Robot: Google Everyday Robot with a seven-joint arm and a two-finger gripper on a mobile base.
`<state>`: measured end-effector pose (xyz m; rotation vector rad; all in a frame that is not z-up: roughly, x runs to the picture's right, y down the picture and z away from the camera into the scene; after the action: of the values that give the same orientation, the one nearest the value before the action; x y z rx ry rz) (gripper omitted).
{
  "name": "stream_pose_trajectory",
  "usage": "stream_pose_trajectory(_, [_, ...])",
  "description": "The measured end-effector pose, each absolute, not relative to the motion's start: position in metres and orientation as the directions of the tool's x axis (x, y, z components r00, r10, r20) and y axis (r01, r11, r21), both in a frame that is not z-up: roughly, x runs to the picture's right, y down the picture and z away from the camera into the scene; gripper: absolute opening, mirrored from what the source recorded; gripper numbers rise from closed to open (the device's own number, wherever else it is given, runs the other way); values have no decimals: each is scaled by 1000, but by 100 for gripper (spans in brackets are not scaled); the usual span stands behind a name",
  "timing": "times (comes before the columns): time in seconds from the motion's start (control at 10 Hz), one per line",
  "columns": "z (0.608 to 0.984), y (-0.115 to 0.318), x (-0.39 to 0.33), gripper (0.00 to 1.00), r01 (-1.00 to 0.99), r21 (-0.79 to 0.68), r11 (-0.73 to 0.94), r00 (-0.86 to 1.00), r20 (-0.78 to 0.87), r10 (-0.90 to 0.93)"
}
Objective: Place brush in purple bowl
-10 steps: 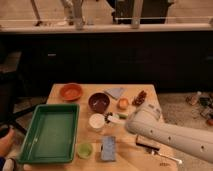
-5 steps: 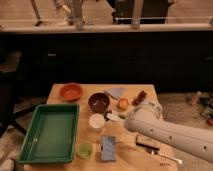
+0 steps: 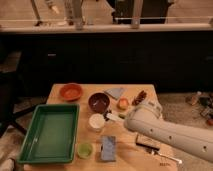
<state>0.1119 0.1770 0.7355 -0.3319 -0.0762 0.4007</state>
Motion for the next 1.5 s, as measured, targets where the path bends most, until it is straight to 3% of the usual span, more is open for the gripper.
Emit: stream_pose_trajectory(1.5, [784, 74, 14, 0, -202, -257, 945, 967, 102, 235])
